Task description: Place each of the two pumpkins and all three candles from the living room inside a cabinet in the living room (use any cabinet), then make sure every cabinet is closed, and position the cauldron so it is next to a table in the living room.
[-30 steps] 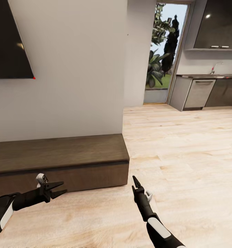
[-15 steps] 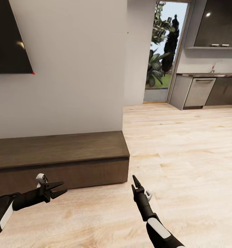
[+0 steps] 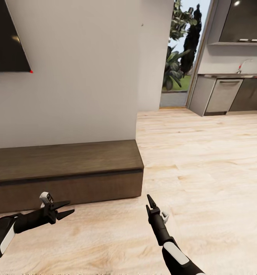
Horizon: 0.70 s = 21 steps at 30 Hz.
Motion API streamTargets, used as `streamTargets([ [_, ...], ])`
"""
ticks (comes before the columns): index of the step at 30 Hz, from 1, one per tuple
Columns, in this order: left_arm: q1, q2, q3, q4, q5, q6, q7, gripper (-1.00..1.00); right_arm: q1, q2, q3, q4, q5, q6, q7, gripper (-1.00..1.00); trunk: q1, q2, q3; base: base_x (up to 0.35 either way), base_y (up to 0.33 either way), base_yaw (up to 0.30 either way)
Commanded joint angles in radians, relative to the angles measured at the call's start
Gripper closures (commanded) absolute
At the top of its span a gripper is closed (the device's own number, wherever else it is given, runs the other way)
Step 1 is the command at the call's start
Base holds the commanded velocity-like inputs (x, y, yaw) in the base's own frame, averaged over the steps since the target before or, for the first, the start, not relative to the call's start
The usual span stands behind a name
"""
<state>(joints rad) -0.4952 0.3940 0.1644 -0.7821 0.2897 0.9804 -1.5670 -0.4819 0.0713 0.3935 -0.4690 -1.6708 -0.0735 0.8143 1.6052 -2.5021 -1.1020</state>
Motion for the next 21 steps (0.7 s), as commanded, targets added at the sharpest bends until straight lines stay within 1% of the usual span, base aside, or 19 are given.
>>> streamTargets([
  [1,0.0,0.0,0.0,0.0,0.0,0.011,-0.004,-1.0,-0.001,-0.001,0.008,0.002,-0.009,-0.008,0.005,-1.0,0.0,-0.001,-0.005,0.0,0.0,0.0],
  [11,0.0,0.0,-0.001,0.0,0.0,0.011,-0.004,-1.0,-0.001,-0.001,0.008,0.003,-0.009,-0.008,0.009,-1.0,0.005,-0.003,-0.043,0.0,0.0,0.0],
  [19,0.0,0.0,0.0,-0.001,0.01,0.01,-0.004,-1.0,-0.001,-0.001,0.008,0.004,-0.009,-0.008,0.008,-1.0,0.005,-0.003,-0.043,0.001,0.0,0.0],
  [21,0.001,0.0,0.0,-0.002,0.011,0.009,-0.004,-1.0,-0.001,-0.001,0.008,0.005,-0.009,-0.008,0.008,-1.0,0.005,-0.003,-0.043,0.11,0.0,0.0],
])
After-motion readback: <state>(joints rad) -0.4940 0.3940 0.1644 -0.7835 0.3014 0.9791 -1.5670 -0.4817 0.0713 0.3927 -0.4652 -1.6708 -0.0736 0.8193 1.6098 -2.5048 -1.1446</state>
